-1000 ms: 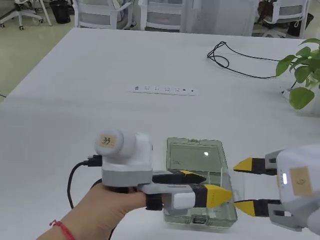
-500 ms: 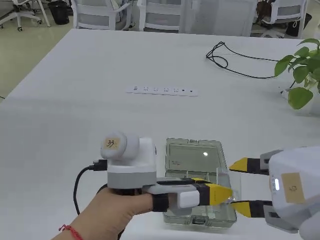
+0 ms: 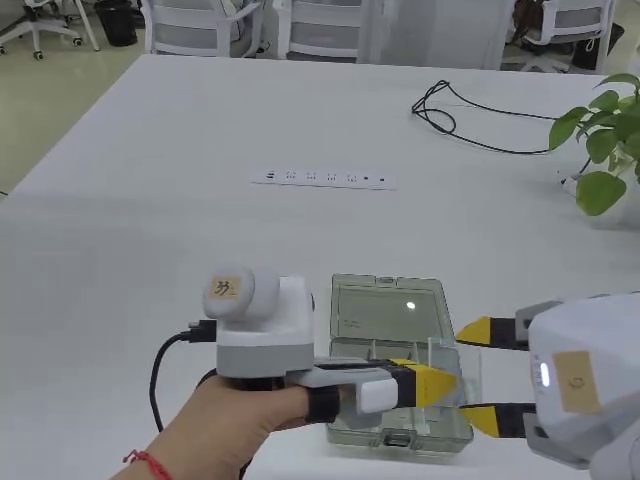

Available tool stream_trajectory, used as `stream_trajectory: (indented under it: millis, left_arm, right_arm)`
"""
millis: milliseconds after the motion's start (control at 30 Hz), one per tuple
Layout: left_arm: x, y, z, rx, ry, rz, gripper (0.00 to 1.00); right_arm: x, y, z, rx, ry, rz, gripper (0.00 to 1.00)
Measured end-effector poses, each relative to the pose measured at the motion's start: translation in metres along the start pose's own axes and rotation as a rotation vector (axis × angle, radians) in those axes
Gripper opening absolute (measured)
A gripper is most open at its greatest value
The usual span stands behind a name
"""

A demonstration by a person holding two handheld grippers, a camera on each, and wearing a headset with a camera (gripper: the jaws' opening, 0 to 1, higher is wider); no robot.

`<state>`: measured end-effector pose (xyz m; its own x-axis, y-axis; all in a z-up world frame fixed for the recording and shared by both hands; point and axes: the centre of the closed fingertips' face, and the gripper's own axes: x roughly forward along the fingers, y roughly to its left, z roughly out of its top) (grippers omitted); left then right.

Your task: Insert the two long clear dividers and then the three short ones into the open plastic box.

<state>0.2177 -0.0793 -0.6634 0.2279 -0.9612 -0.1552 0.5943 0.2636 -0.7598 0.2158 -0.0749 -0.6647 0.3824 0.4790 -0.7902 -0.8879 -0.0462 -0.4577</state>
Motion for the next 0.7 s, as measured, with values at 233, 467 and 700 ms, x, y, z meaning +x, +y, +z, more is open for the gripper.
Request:
stream_trajectory:
  millis: [233,467,700]
  left_arm:
    - [-0.0001,0.0001,-0.0013,0.003,0.003,0.002,0.0]
    - [-0.0014,0.0028,0.0011,0.023,-0.01,0.013,0.0]
    - [-0.0048,0.004,-0.0063,0.179,0.034,0.009,0.0]
  right_arm:
    - [0.0001,0.0013,-0.0001,0.0,-0.003,0.005,0.33]
    - [0.0004,-0.0006,0.0014,0.015,-0.011,0.001,0.34]
    - [-0.0087,-0.0085,0.0077,0.132,-0.092,0.032,0.36]
